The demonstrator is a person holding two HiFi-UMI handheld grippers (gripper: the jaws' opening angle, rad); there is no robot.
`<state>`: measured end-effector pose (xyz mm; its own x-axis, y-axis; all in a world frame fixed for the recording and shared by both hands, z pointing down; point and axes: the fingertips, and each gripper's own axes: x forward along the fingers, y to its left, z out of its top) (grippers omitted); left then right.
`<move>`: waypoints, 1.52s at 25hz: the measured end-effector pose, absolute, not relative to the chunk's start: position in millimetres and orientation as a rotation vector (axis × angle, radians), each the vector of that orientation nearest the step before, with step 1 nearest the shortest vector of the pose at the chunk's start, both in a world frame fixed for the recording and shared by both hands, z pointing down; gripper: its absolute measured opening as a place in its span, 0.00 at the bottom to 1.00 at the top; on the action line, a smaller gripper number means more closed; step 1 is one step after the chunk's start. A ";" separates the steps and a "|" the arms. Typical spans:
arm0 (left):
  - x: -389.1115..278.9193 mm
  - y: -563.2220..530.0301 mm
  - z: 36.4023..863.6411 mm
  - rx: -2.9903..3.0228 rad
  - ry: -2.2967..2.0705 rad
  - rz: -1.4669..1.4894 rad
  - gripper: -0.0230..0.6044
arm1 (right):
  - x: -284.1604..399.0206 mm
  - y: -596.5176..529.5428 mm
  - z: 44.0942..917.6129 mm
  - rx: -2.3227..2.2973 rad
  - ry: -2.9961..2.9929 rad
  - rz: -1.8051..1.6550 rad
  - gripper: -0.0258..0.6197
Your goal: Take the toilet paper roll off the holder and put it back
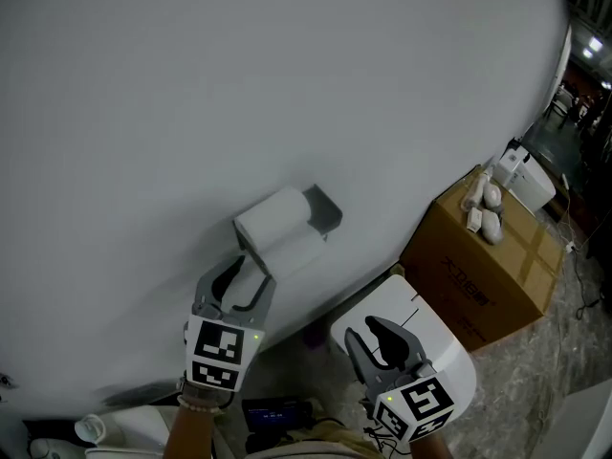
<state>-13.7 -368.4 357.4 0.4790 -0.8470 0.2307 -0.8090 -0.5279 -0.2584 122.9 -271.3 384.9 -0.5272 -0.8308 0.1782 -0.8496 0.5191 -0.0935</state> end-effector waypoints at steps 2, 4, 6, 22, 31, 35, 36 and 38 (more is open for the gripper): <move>-13.1 -369.4 355.2 -2.588 1.471 -0.504 0.35 | 122.6 -275.7 385.3 1.451 -2.647 0.259 0.24; -11.9 -370.1 352.0 -2.573 1.476 -0.499 0.35 | 122.2 -280.0 386.2 1.437 -2.653 0.265 0.24; -10.6 -370.0 347.5 -2.560 1.481 -0.488 0.35 | 122.2 -283.9 386.9 1.424 -2.658 0.274 0.24; 1.4 -381.2 316.0 -2.562 1.509 -0.372 0.35 | 128.3 -296.3 385.3 1.381 -2.697 0.290 0.24; 8.0 -380.6 311.2 -2.572 1.468 -0.351 0.13 | 126.0 -296.9 384.6 1.372 -2.707 0.289 0.24; 7.2 -378.4 308.6 -2.589 1.462 -0.320 0.13 | 123.3 -297.1 384.0 1.366 -2.716 0.279 0.24; 7.8 -377.6 307.7 -2.585 1.454 -0.320 0.13 | 122.4 -297.8 383.6 1.366 -2.719 0.277 0.24; 8.9 -374.2 304.2 -2.578 1.440 -0.315 0.13 | 120.6 -298.6 381.0 1.366 -2.727 0.269 0.24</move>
<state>8.9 -374.2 304.2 0.5110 -0.8538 0.0996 -0.8175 -0.5185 -0.2507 120.6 -298.6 381.0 -0.5994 -0.7864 0.1495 -0.8004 0.5872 -0.1204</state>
